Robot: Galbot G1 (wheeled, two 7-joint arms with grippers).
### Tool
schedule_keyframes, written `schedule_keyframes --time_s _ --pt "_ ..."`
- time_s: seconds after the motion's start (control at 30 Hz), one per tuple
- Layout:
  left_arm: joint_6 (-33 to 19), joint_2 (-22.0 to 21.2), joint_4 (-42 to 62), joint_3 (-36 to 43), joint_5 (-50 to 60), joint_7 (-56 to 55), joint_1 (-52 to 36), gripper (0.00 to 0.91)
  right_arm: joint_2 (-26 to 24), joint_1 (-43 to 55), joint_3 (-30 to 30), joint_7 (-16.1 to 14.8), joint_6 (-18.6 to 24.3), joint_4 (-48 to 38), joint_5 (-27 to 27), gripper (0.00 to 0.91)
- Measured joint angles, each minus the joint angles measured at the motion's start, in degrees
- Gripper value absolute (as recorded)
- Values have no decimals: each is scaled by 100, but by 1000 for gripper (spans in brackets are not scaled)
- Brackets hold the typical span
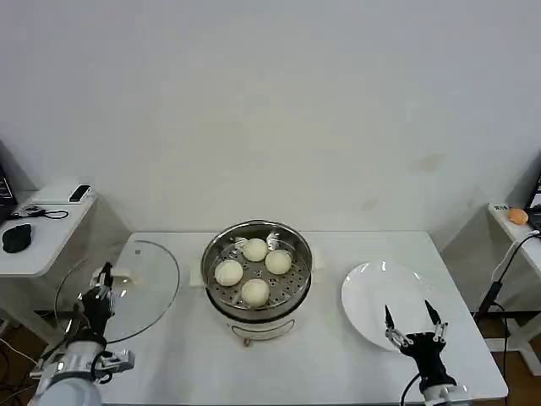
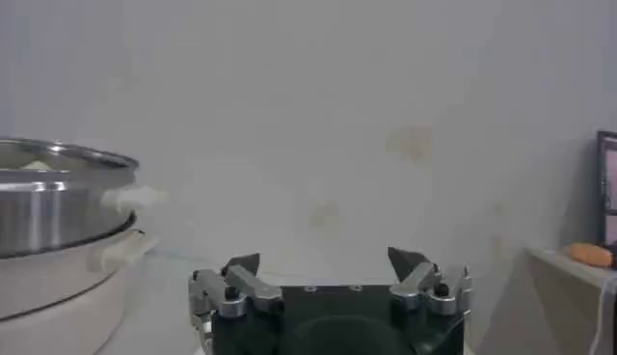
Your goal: Take steamed baozi put them in steamer then cover it.
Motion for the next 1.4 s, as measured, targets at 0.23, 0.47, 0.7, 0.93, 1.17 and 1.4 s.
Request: schedule_keyframes --time_s 0.23,0.47,0.7,0.93,1.17,1.4 --pt "464 178 -469 402 32 472 -369 0 54 -20 -44 13 46 -89 -111 907" --pt "807 119 -668 961 197 882 -910 0 157 -35 -111 50 82 -169 -278 907" --pt "1056 -150 -691 1671 532 1241 -1412 0 227 -11 -172 91 90 -204 -419 907" --pt "1211 -573 -489 2311 981 1567 -1882 0 323 10 -252 108 108 -275 -560 907" --pt "1268 -1002 -203 2783 1412 1728 -2267 0 343 23 -277 110 138 -339 -653 907" --pt "1279 -1433 53 3140 1824 1835 -2452 0 369 46 -353 108 148 -396 -716 907"
